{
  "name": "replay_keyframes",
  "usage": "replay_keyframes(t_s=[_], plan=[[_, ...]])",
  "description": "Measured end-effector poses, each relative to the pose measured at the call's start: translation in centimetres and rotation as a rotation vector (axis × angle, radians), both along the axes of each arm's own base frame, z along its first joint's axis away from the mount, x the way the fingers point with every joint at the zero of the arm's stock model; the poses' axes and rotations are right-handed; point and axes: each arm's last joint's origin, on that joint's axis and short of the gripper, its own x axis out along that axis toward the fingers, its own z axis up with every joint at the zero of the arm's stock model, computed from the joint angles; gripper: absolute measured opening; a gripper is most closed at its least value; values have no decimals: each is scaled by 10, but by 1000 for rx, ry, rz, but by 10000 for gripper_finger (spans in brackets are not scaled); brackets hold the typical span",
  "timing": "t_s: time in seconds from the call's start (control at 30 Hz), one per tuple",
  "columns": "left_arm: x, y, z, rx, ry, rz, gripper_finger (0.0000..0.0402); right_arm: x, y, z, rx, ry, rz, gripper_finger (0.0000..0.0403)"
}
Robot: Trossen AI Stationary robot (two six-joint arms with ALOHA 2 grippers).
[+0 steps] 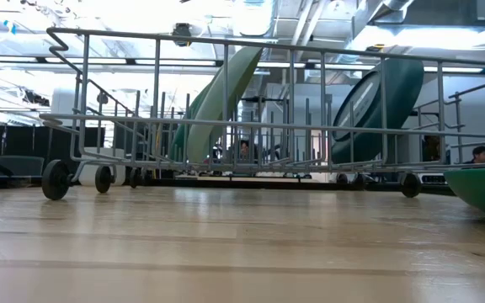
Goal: Sort dishes
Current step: Put the stacked green plate in the dish rack
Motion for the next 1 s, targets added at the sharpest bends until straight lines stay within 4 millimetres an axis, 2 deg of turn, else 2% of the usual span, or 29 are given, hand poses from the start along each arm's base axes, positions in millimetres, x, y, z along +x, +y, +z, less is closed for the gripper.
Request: replay_keyframes(t_s=[0.27,0.63,0.87,1.0], plan=[[0,-1,1,-5,-9,-12,44,0,0,1,5,-4,-2,19],[0,-2,4,-79,-6,-41,41,-1,1,3,-4,-37,-43,140],[-1,0,10,-116,-38,-35,41,-5,-3,19,-71,-23,-35,204],[-13,13,32,-179,-106,-3,41,-11,-6,41,-158,-93,-61,221]])
